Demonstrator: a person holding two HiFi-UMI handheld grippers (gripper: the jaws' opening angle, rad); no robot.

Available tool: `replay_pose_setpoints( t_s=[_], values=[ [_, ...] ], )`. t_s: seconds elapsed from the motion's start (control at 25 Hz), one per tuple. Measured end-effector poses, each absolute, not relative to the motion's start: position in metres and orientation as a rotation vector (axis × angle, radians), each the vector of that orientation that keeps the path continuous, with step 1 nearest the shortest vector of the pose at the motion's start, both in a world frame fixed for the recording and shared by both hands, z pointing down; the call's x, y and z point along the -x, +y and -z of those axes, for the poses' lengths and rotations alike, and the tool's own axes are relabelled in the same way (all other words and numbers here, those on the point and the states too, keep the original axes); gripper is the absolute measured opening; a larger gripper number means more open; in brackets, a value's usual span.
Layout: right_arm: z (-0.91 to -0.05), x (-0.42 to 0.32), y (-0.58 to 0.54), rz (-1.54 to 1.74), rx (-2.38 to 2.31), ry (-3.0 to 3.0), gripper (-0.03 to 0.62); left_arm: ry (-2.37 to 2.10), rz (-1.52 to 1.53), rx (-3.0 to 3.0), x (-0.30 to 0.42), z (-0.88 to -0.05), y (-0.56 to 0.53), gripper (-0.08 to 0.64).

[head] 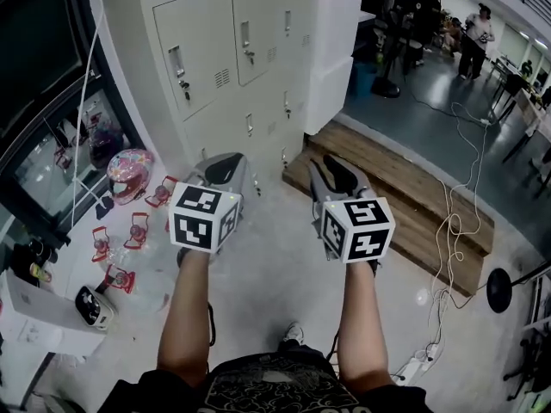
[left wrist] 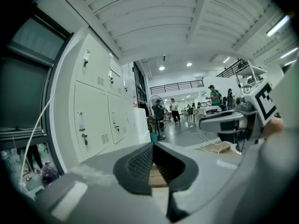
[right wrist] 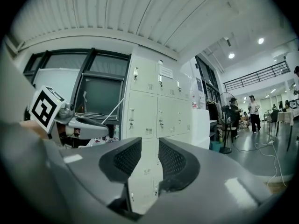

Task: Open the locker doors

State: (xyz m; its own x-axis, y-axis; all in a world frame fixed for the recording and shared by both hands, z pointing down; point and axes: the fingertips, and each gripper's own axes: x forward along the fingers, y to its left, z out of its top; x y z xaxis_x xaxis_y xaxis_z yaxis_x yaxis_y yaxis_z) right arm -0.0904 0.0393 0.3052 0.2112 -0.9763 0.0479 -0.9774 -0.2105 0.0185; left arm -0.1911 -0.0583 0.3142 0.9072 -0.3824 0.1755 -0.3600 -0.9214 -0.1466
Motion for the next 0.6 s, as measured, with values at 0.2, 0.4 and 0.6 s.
replay_pose_setpoints(
  t_s=[0.2,0.4,0.6],
  values=[
    [-0.304,0.054,0.027,-0.045,-2.371,-1.988,0.126,0.625,0.32,2.943,0.159,-0.313,-0.07,0.002],
    [-0.305,0.024,0.017,-0.055,-2.351,-2.02,0.144,0.674,0.326,2.929,0.138,-0.311,-0.083,0.002],
    [-0.3,0.008,0.005,-0.041,-2.32,-2.078,0.169,0.717,0.332,2.926,0.124,-0.312,-0.093,0.002]
  ],
)
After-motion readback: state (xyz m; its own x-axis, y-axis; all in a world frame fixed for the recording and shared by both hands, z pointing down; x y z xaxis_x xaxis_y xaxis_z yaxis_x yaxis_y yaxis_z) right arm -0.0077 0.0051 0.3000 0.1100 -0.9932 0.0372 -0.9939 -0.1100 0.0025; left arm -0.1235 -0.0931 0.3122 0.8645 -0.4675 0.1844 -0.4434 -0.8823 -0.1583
